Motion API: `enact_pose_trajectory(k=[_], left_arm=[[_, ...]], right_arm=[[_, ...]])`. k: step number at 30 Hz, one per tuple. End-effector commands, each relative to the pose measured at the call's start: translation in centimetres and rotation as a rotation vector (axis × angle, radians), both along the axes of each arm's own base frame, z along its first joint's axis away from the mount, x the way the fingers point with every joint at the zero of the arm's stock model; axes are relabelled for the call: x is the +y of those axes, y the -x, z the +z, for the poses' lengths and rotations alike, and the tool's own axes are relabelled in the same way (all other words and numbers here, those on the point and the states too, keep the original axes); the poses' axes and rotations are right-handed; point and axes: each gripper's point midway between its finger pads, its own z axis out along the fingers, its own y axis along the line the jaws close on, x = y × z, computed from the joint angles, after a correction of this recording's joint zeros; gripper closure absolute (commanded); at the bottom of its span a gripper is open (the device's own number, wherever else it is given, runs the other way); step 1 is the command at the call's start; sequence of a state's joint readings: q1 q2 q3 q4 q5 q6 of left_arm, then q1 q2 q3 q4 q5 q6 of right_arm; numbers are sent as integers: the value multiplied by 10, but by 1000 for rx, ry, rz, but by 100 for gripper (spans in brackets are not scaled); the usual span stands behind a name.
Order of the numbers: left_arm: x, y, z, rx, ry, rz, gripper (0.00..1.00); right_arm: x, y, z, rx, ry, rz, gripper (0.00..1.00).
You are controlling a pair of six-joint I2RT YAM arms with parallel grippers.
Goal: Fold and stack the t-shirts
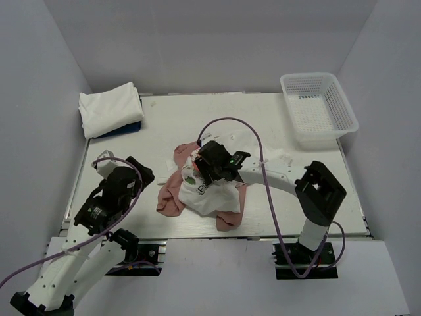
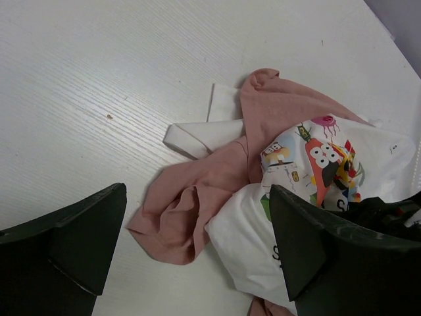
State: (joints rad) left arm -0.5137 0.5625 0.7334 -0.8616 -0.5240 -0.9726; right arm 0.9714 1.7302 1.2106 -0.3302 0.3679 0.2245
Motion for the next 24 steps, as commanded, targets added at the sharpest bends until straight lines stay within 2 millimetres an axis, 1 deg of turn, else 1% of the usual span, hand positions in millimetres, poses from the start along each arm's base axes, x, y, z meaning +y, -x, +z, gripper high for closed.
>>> enact_pose_trajectory(k=[1,2,3,4,5,6,7,8,10,11,12,13,14,15,16,17,18,19,20,21,22,23,24], left_arm=[[3,-4,5,-19,-2,27,1],[3,-4,5,-19,-2,27,1],[3,-4,5,-19,-2,27,1],[3,-3,7,-29,3,27,1],[3,-3,7,-29,3,27,1],[4,-2,9,-37,8,27,1],[4,-2,9,-37,8,27,1],[4,-2,11,-46,13,27,1],[4,-2,11,-46,13,27,1],[5,1,11,-47,14,27,1],[5,0,12,-48,22,32,1],[5,0,12,-48,22,32,1],[5,0,12,-48,22,32,1],[6,2,10,-40,17,32,1],[6,2,10,-40,17,32,1],[6,2,10,-41,25,36,1],[6,3,8,-33,21,36,1],[6,2,12,-41,25,36,1],[6,2,12,-41,25,36,1],[8,2,13,-44,20,45,1],[8,2,13,-44,20,45,1],[8,2,13,-44,20,45,1],[8,2,13,-44,20,45,1]], right_arm=[[-20,-3,-11,27,96,-70,28],[-19,-4,-9,25,87,-78,55],[-17,-8,-3,8,62,-86,72],[-16,-10,7,-5,29,-103,85],[-18,-14,14,-23,13,-117,96],[-21,-22,32,-63,-31,-142,100],[-20,-27,55,-108,-87,-157,100],[-22,-34,70,-151,-120,-179,100],[-43,-51,122,-272,-210,-247,100],[-49,-57,150,-338,-281,-281,100],[-76,-70,167,-383,-293,-357,100],[-96,-77,190,-453,-311,-432,100],[-107,-85,209,-497,-340,-472,100],[-126,-94,236,-545,-381,-527,100],[-151,-105,257,-603,-390,-609,100],[-163,-111,273,-653,-388,-631,100],[-189,-120,286,-698,-376,-708,100],[-200,-125,322,-763,-425,-743,100],[-223,-131,335,-813,-385,-789,100],[-242,-139,345,-852,-373,-843,100],[-254,-141,372,-913,-368,-855,100],[-271,-148,390,-958,-365,-896,100],[-288,-156,415,-1032,-359,-932,100]])
